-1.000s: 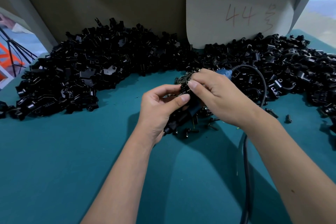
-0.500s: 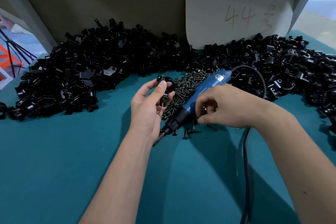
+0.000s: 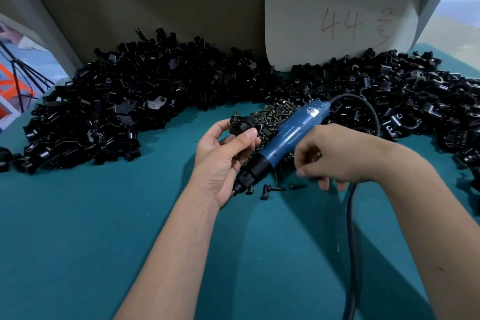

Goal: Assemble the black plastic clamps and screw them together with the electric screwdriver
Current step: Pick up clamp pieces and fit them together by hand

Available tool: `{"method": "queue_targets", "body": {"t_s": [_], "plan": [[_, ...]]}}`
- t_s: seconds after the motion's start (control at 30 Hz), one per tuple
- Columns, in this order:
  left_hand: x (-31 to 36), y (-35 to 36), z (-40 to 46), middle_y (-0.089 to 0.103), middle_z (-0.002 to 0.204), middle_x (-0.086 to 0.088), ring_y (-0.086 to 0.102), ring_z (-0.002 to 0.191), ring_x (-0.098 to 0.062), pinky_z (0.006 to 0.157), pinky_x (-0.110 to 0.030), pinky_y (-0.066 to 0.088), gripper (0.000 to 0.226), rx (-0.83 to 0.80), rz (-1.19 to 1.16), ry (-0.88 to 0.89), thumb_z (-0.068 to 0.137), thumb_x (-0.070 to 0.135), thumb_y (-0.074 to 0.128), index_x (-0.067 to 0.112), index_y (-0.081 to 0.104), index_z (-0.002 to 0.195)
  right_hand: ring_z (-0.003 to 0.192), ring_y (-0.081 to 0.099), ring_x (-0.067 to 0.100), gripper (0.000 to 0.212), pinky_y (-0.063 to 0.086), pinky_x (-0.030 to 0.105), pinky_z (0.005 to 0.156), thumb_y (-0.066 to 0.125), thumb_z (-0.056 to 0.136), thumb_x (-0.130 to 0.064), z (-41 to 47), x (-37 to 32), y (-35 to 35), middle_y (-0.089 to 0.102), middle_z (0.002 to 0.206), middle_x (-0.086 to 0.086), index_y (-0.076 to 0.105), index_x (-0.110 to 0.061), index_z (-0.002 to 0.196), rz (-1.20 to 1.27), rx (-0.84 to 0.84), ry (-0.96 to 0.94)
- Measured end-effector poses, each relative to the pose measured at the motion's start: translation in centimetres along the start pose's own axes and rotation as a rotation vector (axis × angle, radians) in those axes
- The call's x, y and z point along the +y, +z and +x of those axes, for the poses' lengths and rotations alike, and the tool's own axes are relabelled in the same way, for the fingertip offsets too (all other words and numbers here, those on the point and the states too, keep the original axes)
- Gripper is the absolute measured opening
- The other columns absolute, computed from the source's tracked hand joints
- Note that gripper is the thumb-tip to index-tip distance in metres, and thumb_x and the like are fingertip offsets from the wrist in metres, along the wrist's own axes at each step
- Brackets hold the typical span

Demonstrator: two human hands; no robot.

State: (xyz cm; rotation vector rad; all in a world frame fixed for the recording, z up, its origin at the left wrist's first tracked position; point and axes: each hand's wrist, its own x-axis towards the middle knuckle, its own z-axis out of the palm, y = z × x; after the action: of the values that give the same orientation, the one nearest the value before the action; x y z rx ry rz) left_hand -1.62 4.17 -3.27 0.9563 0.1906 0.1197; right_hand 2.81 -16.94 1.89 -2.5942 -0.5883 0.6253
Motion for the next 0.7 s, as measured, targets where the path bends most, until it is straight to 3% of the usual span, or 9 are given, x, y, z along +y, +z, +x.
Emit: {"method": "queue_targets", "body": {"t_s": [0.1, 0.27, 0.43, 0.53, 0.7], "plan": [[0.0, 0.0, -0.1, 0.078, 0.092, -0.009, 0.073, 0.076, -0.014, 0.070, -0.019, 0.057, 0.053, -0.011, 0.002, -0.002, 0.066, 0.009, 0.086, 0.008, 0.063, 0.113, 0.053, 0.071, 0.019, 0.009, 0.051, 0.020, 0.047, 0.078, 0.093, -0.021, -0.1, -0.3, 0.3, 0.074, 0.067, 0.006, 0.072, -0.021, 0.086, 0.032, -0.028, 0.001], [0.0, 0.1, -0.2, 0.078, 0.090, -0.007, 0.073, 0.074, -0.013, 0.070, -0.019, 0.058, 0.048, -0.030, 0.025, 0.000, 0.067, 0.009, 0.084, 0.008, 0.063, 0.110, 0.051, 0.070, 0.017, 0.022, 0.046, 0.020, 0.044, 0.091, 0.079, -0.033, -0.1, -1.1, 0.6, 0.072, 0.063, -0.002, 0.071, -0.026, 0.084, -0.056, -0.052, -0.024], [0.1, 0.1, -0.2, 0.079, 0.093, -0.009, 0.072, 0.074, -0.013, 0.070, -0.019, 0.057, 0.048, -0.028, 0.023, -0.010, 0.068, 0.010, 0.084, 0.008, 0.063, 0.111, 0.063, 0.077, 0.025, 0.031, 0.057, 0.025, 0.054, 0.094, 0.076, -0.023, -0.5, -1.4, 0.6, 0.077, 0.071, 0.011, 0.066, -0.017, 0.087, 0.014, -0.222, 0.080], [0.1, 0.0, -0.1, 0.079, 0.094, -0.009, 0.072, 0.075, -0.013, 0.070, -0.019, 0.057, 0.047, -0.030, 0.032, -0.011, 0.068, 0.010, 0.084, 0.008, 0.064, 0.111, 0.063, 0.078, 0.023, 0.028, 0.060, 0.028, 0.060, 0.092, 0.079, -0.017, -0.5, -1.5, 0.6, 0.077, 0.071, 0.010, 0.065, -0.015, 0.088, 0.015, -0.242, 0.123], [0.0, 0.1, -0.2, 0.079, 0.093, -0.008, 0.072, 0.074, -0.012, 0.070, -0.018, 0.057, 0.046, -0.037, 0.047, -0.002, 0.068, 0.011, 0.084, 0.008, 0.063, 0.110, 0.060, 0.076, 0.016, 0.009, 0.054, 0.020, 0.057, 0.073, 0.094, -0.009, -0.4, -1.8, 0.9, 0.077, 0.068, 0.006, 0.069, -0.015, 0.088, 0.004, -0.192, 0.005]]}}
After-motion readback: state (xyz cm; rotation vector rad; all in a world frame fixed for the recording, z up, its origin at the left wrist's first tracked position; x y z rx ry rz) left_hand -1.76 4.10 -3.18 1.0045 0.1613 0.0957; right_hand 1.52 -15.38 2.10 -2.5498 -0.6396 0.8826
